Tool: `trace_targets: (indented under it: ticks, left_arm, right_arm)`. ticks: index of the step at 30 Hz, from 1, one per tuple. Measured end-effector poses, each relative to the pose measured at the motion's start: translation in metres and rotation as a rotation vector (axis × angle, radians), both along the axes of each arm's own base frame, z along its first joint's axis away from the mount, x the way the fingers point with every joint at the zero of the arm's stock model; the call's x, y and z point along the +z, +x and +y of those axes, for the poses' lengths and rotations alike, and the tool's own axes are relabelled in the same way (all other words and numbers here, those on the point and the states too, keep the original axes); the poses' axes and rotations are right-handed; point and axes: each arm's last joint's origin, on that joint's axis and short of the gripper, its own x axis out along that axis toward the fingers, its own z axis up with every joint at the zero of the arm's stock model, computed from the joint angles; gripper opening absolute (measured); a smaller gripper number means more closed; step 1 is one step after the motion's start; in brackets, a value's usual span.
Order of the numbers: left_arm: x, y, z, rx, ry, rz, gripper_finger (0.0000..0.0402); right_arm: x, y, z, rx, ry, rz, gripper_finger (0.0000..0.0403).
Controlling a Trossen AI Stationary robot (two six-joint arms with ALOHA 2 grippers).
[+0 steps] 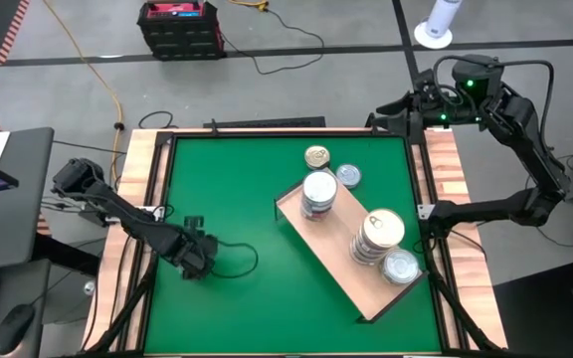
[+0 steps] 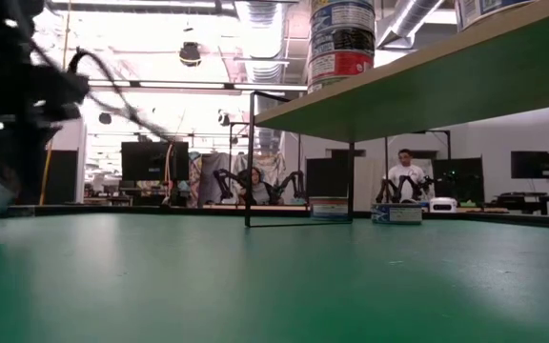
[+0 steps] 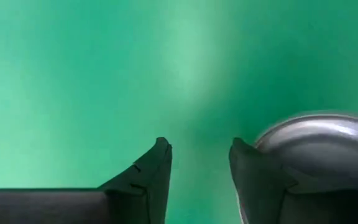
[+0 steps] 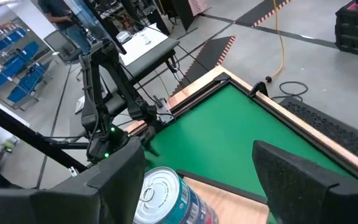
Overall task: Stack canned seafood by type on shelf
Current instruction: Stack the light green tuna can on top of the other light green tuna cans on the shelf
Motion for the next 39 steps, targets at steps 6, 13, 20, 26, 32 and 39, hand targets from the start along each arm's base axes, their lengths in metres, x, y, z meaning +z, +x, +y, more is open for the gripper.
trace_targets:
  ticks: [6,13,20,26,32,39]
  left_arm:
    - [0.029,0.005,0.025,0.301,0.19,-0.084,0.0108]
    - [0.051,0.015,0.013,0.076,-0.129,-0.121,0.0078]
    - [0.026,0.01,0.02,0.221,-0.283,-0.06,0.0076]
    - [0.017,0.009,0.028,0.177,-0.316,-0.02,0.0076]
    - [0.006,0.006,0.04,0.21,-0.328,0.021,0.0066]
    - [0.003,0.008,0.053,0.209,-0.343,0.035,0.0011]
  right_arm:
    - [0.0,0.0,0.0,-0.004,0.022,-0.004,0.0317]
    - [0.0,0.0,0.0,-0.002,0.02,-0.003,0.0317]
    - [0.0,0.004,0.003,0.031,0.005,0.001,0.0317]
    - [-0.002,0.009,0.001,0.039,0.008,0.014,0.0317]
    - [-0.003,0.009,0.001,0.04,0.009,0.017,0.0317]
    - [-0.003,0.009,0.001,0.04,0.007,0.017,0.0317]
